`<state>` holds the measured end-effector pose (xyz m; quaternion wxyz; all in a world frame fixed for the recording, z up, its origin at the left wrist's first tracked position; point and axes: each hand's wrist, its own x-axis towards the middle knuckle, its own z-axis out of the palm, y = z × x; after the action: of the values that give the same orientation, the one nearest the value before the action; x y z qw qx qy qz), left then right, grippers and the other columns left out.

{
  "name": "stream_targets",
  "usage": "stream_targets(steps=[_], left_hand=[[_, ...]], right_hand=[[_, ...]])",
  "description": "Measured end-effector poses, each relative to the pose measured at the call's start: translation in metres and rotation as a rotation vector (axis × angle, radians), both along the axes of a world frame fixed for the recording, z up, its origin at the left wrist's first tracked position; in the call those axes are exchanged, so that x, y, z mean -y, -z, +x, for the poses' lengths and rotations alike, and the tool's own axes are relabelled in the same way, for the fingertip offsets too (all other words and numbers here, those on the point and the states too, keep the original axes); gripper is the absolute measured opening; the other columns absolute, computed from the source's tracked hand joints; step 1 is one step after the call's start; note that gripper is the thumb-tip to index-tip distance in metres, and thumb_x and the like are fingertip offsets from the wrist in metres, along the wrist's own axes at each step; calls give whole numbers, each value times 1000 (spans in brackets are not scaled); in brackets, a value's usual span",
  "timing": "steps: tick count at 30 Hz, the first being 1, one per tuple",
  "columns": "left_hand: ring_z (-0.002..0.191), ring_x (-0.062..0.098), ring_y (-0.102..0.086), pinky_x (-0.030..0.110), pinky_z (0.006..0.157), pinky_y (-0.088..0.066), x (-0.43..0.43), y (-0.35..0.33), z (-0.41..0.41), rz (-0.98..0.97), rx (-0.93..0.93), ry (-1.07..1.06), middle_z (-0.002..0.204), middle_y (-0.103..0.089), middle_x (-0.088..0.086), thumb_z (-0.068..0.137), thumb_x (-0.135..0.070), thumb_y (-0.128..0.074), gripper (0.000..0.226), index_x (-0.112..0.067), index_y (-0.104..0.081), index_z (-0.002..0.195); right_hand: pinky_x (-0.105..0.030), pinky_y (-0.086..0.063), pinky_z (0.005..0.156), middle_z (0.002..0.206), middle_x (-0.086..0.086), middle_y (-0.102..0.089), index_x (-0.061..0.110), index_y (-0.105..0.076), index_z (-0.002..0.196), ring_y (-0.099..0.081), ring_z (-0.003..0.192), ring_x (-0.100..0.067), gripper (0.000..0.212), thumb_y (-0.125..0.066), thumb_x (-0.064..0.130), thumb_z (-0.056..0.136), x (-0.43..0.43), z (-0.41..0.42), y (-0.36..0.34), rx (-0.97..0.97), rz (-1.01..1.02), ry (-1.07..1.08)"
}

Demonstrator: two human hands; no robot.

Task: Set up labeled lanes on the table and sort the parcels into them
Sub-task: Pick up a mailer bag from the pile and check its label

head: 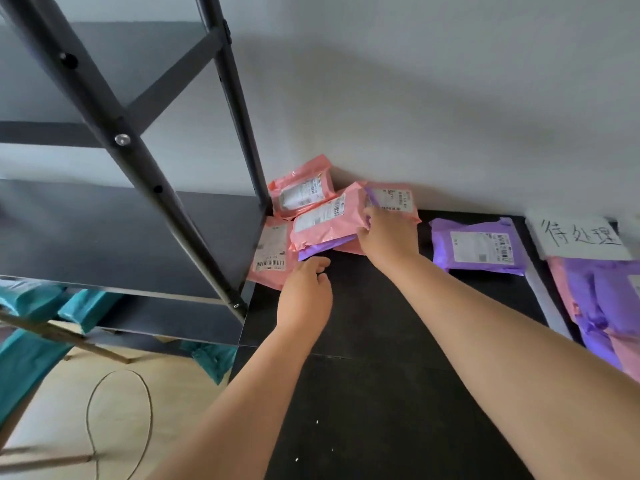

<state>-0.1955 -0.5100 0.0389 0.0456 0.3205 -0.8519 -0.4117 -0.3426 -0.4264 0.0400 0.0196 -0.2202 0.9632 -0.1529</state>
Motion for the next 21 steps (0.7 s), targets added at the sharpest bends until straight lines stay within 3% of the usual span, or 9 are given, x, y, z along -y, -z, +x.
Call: stream_targets(steps=[3,6,11,14,17,21], left_hand=[[109,14,-60,27,84,-50,4,12,-11,1,25,2,136,-56,-4,102,-14,-38,38,-25,-54,135],[108,13,-60,24,81,-49,6,22,-17,17,31,-8,137,-56,-5,103,-14,-37,39,-26,-54,136],[115,10,-57,28,93,-51,12,30,-22,33,41,-24,136,-56,-6,103,-14,-40,37,-26,-54,135],[115,9,-56,25,93,-49,13,33,-23,39,43,-36,135,-57,-7,103,-14,-42,36,-26,-54,135],[115,10,-57,24,92,-49,13,33,-22,54,48,-42,135,-57,-6,103,-14,-43,36,-27,-54,135],[113,10,-57,26,93,-50,10,29,-17,68,42,-30,135,-57,-5,102,-15,-45,36,-26,-54,135]], right_hand=[[-46,-38,105,123,-12,-62,16,-40,143,-54,117,-34,46,-48,29,99,21,-28,8,12,135,3],[-46,-30,110,134,-12,-56,16,-36,147,-49,125,-34,51,-47,35,101,37,-43,17,23,191,36],[-51,-33,109,127,-14,-61,14,-49,135,-52,122,-37,39,-50,27,98,46,-62,40,171,165,192],[-57,-34,107,126,-16,-62,19,-46,141,-54,120,-40,48,-51,21,93,46,-66,48,195,76,254],[-54,-33,108,128,-15,-62,20,-46,144,-52,123,-38,49,-48,16,95,41,-65,46,174,21,263],[-44,-40,100,120,-12,-65,12,-61,126,-56,116,-36,34,-45,11,96,31,-58,36,113,-66,273]])
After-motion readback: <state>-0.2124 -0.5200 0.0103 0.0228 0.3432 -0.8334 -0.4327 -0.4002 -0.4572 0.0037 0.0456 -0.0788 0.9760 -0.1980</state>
